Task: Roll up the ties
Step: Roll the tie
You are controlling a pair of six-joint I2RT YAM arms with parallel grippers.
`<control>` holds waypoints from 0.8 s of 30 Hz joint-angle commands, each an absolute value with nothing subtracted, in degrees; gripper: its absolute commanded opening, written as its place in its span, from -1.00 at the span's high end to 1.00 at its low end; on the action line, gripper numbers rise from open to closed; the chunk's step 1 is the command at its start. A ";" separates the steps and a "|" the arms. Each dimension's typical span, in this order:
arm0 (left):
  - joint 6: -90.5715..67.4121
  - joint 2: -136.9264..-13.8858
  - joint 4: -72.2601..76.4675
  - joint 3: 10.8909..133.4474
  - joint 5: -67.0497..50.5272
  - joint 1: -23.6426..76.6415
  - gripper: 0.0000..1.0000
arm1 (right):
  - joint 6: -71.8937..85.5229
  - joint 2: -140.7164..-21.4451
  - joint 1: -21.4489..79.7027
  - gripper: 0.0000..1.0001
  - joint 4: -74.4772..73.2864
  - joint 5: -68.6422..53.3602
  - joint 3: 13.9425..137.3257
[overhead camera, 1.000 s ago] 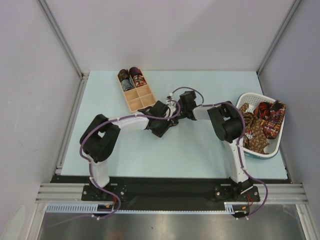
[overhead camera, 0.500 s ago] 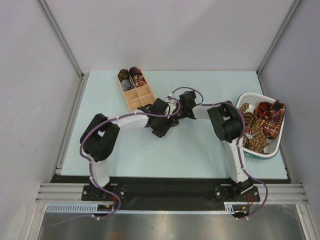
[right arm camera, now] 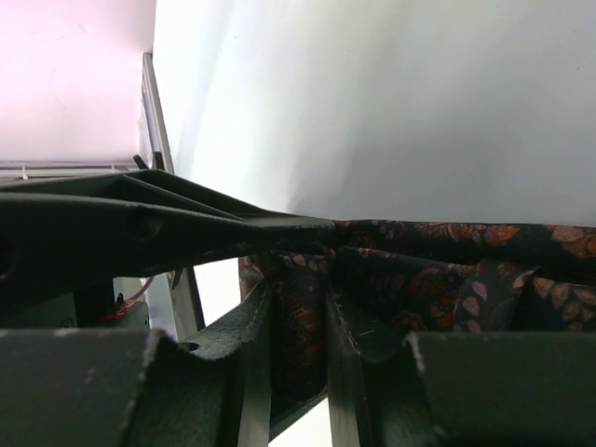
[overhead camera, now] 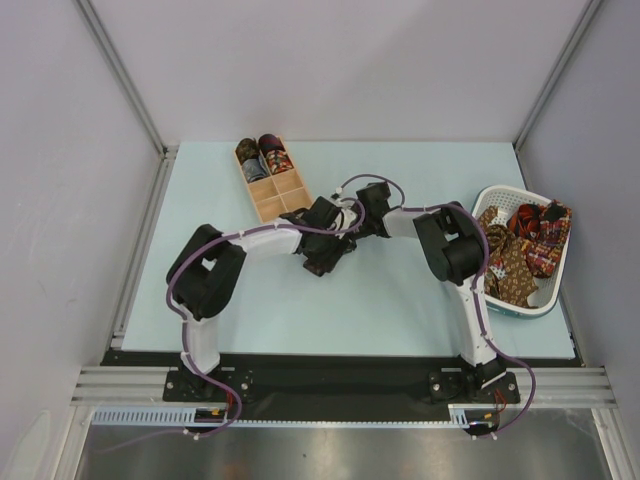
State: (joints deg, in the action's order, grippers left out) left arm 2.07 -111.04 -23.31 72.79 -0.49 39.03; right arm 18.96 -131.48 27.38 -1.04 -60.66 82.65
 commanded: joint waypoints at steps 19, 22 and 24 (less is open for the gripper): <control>-1.58 -108.37 -18.54 66.97 2.81 39.02 0.00 | 19.25 -130.17 26.98 0.07 1.67 -58.63 78.93; -1.41 -108.11 -19.07 67.15 2.38 39.02 0.04 | 20.47 -129.12 26.37 0.05 3.86 -58.27 77.44; -1.32 -107.93 -19.07 66.97 2.11 39.02 0.05 | 21.88 -128.67 25.84 0.03 6.23 -58.10 76.04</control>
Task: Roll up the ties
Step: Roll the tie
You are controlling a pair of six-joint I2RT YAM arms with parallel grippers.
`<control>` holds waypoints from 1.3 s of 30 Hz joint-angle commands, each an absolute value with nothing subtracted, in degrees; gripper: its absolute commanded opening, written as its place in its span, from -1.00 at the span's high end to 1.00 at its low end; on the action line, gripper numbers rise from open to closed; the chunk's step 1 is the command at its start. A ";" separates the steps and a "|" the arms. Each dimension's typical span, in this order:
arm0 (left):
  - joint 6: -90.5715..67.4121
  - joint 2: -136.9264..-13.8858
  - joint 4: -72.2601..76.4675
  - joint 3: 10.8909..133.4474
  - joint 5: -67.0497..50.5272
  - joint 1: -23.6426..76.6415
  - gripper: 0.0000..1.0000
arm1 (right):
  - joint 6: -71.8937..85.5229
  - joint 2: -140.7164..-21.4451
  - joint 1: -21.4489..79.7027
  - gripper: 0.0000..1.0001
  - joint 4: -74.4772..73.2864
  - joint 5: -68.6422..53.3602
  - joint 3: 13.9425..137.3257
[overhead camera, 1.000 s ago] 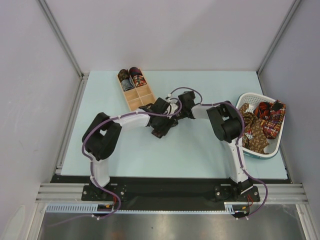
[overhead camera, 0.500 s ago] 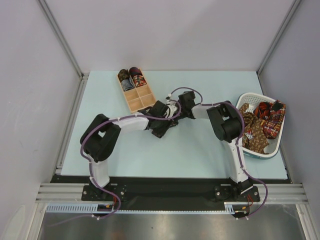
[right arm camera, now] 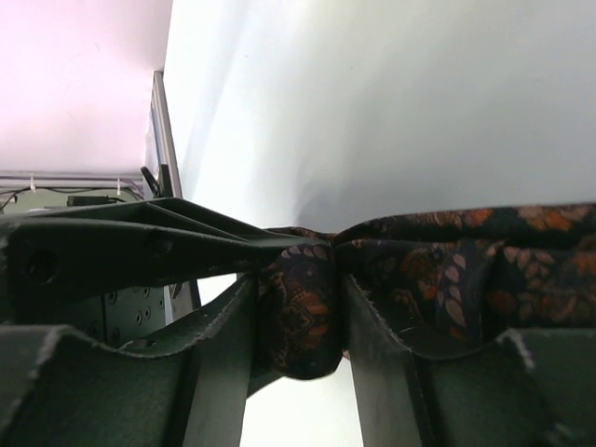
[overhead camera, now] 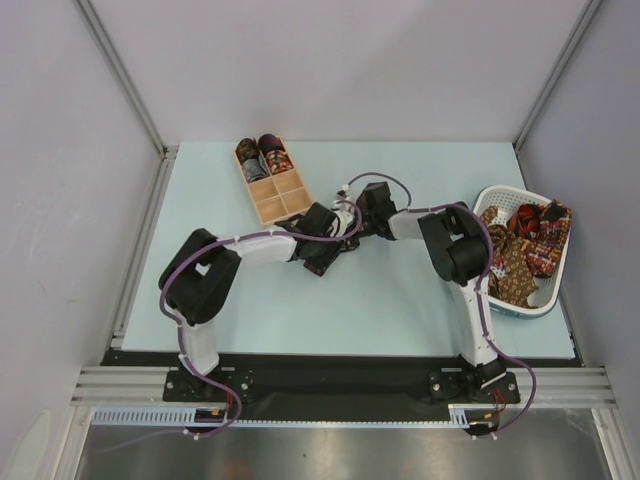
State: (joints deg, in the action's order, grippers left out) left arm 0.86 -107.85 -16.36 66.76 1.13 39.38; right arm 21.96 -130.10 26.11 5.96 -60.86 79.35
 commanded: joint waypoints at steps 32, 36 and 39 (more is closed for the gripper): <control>-1.67 -108.81 -20.30 68.03 0.44 38.50 0.12 | 9.34 -70.18 36.97 -1.00 24.32 29.42 37.90; -1.84 -108.81 -19.95 67.85 0.44 38.41 0.14 | 5.78 -64.69 41.31 -0.99 30.42 30.87 33.75; -1.93 -108.90 -19.86 67.85 0.44 38.23 0.15 | 8.25 -63.20 40.95 -0.99 24.19 26.54 34.80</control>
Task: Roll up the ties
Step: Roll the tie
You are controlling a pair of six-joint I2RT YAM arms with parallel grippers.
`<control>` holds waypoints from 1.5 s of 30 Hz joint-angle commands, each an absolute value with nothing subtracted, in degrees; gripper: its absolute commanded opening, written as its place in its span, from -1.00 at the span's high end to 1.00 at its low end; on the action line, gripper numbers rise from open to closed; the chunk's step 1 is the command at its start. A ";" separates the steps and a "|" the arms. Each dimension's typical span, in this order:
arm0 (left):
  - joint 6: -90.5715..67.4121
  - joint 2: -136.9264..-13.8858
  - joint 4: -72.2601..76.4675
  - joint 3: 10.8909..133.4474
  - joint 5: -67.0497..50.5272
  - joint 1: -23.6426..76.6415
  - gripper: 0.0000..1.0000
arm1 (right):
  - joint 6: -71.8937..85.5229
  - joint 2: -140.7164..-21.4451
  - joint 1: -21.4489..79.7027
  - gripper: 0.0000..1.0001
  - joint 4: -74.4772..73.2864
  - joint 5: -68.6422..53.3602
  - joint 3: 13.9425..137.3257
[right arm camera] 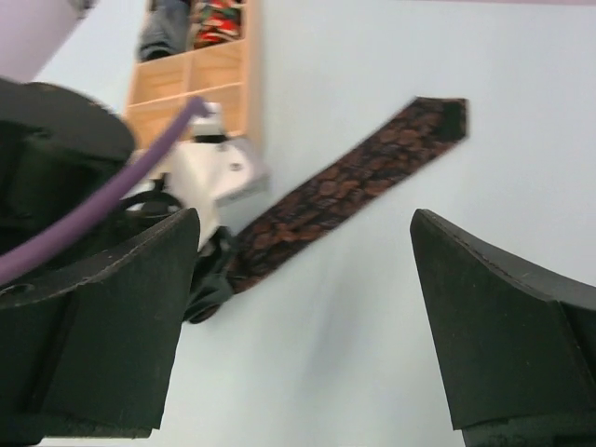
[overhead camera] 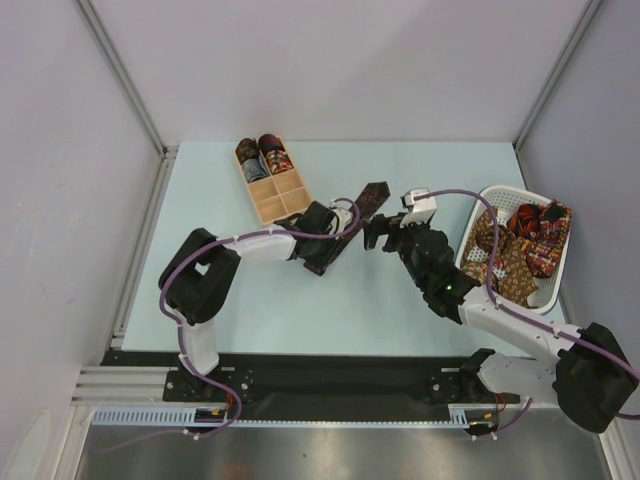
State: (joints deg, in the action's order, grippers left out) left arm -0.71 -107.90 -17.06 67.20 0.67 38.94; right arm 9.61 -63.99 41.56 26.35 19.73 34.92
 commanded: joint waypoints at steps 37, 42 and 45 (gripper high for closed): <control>-2.29 -109.25 -20.92 68.47 0.44 38.06 0.14 | -13.62 -104.64 79.80 -0.47 -5.79 44.71 62.45; -2.37 -109.60 -21.79 69.08 0.44 38.06 0.13 | -15.55 -114.60 78.31 -0.43 -13.25 50.88 74.78; -2.37 -110.04 -23.02 69.87 0.44 38.06 0.13 | -16.69 -119.70 76.91 -0.42 -16.07 53.96 81.02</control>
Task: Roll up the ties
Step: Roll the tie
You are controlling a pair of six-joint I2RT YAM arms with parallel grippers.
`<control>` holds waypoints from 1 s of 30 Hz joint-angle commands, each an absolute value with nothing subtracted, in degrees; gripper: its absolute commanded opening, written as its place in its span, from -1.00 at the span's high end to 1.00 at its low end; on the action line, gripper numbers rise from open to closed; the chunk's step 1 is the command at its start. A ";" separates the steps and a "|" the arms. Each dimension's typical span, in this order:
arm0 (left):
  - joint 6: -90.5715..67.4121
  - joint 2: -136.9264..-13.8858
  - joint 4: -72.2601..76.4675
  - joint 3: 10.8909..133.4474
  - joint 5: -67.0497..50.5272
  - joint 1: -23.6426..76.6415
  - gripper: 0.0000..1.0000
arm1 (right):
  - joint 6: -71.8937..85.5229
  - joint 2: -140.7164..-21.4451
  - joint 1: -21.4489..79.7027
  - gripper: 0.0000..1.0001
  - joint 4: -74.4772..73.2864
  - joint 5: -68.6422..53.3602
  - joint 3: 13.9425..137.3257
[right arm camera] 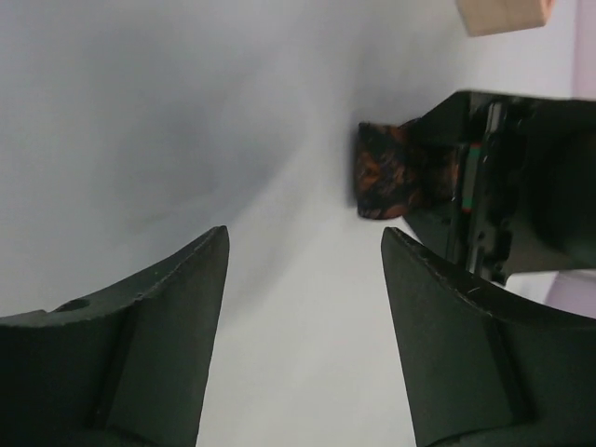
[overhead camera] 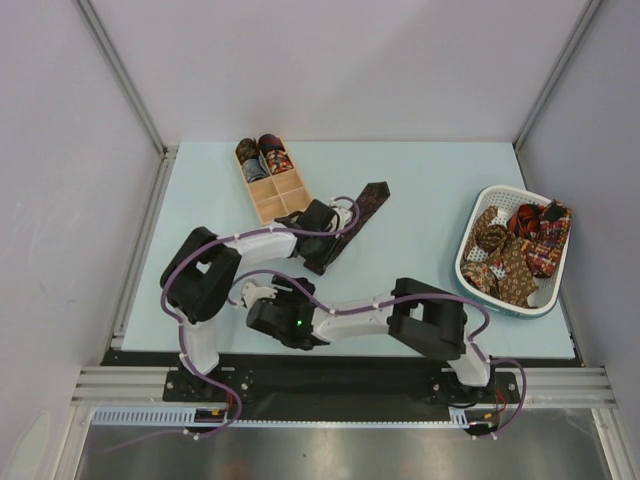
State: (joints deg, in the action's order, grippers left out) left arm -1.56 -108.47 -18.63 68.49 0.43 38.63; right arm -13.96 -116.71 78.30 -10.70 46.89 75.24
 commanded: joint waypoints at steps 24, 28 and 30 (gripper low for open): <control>-5.36 -118.21 -41.48 83.58 -5.80 36.65 0.16 | -26.72 -130.25 71.02 -0.42 -13.79 56.07 86.22; -5.54 -119.00 -44.29 85.25 -4.75 36.91 0.16 | -27.86 -131.83 70.67 -0.41 -13.80 57.57 86.48; -5.62 -119.35 -45.00 86.13 -4.66 37.18 0.15 | -27.95 -132.97 70.32 -0.39 -14.23 57.74 86.48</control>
